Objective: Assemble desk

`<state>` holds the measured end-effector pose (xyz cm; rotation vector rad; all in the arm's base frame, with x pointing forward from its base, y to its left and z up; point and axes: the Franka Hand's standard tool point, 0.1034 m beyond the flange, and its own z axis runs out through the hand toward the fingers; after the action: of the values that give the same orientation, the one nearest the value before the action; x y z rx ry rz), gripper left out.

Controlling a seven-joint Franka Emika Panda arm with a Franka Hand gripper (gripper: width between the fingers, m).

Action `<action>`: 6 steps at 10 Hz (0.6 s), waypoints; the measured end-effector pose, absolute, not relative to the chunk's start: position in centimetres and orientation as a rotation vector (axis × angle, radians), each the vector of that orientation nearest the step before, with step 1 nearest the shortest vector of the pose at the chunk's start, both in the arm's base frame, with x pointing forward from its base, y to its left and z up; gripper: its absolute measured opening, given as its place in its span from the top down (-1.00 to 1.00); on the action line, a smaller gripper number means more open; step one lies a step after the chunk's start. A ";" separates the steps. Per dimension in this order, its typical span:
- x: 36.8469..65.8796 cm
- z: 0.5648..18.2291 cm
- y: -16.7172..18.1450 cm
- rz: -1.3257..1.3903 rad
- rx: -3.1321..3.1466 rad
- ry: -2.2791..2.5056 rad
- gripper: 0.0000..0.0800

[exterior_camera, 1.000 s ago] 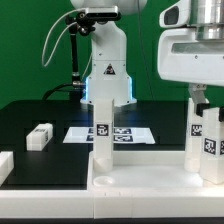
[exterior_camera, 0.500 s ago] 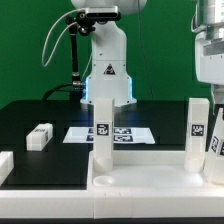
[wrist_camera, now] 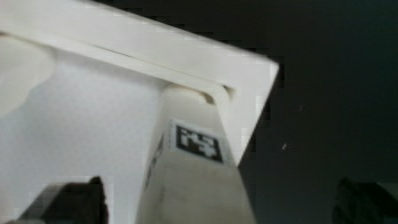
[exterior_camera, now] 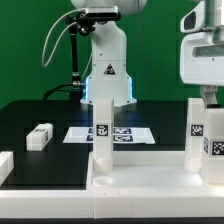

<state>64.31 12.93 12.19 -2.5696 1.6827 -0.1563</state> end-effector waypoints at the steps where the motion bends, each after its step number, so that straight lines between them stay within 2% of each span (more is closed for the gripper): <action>1: 64.3 12.0 13.1 -0.181 -2.627 1.577 -0.61; 6: 64.3 11.9 12.6 -0.209 -2.893 1.069 -0.62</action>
Offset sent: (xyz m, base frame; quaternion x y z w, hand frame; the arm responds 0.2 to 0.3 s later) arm 0.0000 0.0000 0.0000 0.0000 0.0000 -0.1296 0.9916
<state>64.27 12.62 11.86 -2.8930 1.0689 -0.2094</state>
